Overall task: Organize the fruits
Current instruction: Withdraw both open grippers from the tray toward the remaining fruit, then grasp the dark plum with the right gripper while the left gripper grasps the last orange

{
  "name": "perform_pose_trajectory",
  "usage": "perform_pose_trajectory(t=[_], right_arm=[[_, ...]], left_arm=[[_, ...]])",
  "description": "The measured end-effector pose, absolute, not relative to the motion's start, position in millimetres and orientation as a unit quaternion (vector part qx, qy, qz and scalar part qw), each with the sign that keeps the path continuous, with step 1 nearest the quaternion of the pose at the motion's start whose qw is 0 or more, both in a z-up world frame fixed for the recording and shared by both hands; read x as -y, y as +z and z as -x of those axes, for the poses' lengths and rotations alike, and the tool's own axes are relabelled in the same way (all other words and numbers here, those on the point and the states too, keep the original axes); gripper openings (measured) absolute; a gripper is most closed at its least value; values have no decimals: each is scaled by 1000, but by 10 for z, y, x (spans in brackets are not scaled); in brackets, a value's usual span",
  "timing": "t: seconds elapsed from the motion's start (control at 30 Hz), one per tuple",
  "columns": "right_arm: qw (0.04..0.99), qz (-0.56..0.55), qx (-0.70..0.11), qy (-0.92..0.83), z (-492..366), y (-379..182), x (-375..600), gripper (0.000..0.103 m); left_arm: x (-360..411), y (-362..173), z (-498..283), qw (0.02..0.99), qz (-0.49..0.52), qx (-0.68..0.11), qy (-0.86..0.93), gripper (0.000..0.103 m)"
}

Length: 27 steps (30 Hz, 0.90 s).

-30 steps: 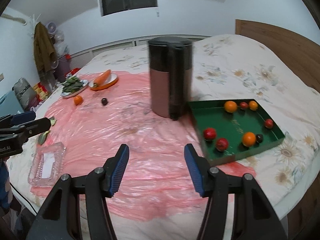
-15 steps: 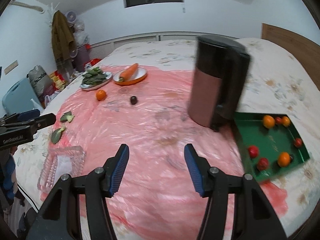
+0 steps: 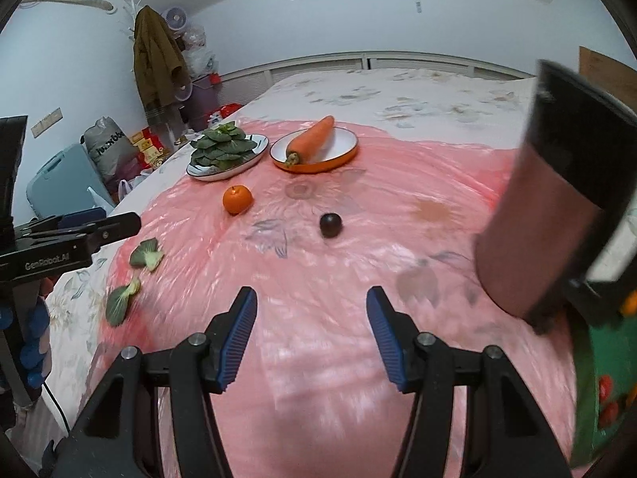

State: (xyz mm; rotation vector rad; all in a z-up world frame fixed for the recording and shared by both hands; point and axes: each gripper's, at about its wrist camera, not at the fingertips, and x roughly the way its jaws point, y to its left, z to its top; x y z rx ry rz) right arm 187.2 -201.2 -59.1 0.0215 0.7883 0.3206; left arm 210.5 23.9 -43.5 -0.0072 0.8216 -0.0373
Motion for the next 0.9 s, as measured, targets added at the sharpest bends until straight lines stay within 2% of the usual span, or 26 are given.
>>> perform_pose_trajectory(t=[0.47, 0.5, 0.6, 0.7, 0.77, 0.83, 0.9], right_arm=[[906, -8, -389, 169, -2925, -972, 1794, 85], [905, -9, -390, 168, -2997, -1004, 1785, 81], [904, -7, -395, 166, -3187, -1107, 1770, 77], [901, -4, -400, 166, -3308, -1224, 1750, 63], [899, -5, -405, 167, -3373, -1301, 1749, 61], [897, -2, -409, 168, -3417, -1373, 1742, 52], [894, 0, -414, 169, -3433, -1427, 1734, 52]], left_arm=[[-180, -1064, -3332, 899, -35, -435, -23, 75], [-177, -1105, -3394, 899, -38, -436, -22, 75], [-185, -1200, -3528, 898, -41, -437, -20, 73], [-173, -1290, -3622, 897, -44, -439, -22, 66], [-167, -1350, -3659, 896, -45, -442, -27, 63], [-169, -1390, -3669, 895, -45, -443, -29, 60], [-169, -1434, -3680, 895, -44, -444, -31, 59]])
